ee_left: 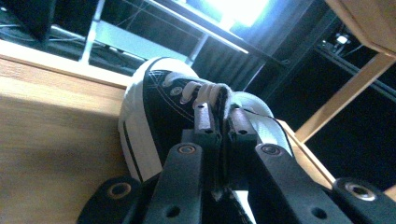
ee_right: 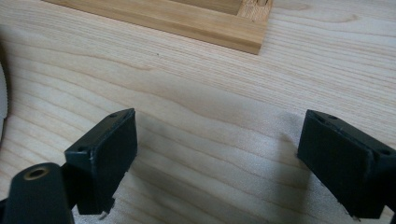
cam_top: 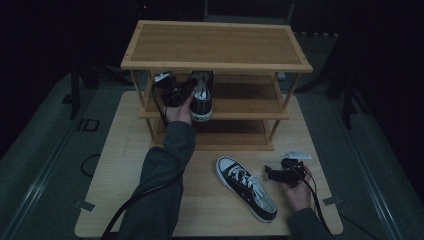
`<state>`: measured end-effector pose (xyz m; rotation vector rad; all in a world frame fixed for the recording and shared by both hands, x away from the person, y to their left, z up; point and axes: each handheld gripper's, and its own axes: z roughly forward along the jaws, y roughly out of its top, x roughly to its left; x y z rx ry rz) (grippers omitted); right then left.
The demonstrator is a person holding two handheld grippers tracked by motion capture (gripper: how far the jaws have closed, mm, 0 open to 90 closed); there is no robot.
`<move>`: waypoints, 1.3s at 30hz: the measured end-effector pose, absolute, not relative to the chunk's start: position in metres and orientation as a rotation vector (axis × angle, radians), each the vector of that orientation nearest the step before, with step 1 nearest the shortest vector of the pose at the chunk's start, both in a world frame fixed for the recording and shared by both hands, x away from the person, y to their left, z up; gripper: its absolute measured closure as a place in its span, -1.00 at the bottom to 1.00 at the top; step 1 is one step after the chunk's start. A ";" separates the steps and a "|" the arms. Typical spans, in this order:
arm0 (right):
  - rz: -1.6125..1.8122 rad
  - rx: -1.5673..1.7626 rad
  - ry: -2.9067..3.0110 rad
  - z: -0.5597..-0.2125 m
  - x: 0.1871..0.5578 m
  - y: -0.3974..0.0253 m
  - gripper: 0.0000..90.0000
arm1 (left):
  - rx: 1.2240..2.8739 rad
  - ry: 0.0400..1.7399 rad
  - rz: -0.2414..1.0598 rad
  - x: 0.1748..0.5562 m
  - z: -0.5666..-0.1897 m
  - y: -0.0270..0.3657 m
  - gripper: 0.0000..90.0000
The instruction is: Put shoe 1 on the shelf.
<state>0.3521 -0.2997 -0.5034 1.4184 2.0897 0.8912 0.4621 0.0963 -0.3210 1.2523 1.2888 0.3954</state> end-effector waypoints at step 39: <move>0.892 1.412 2.096 -0.503 0.352 -0.300 -0.75 | 1.373 1.151 0.530 0.377 -0.328 0.129 0.32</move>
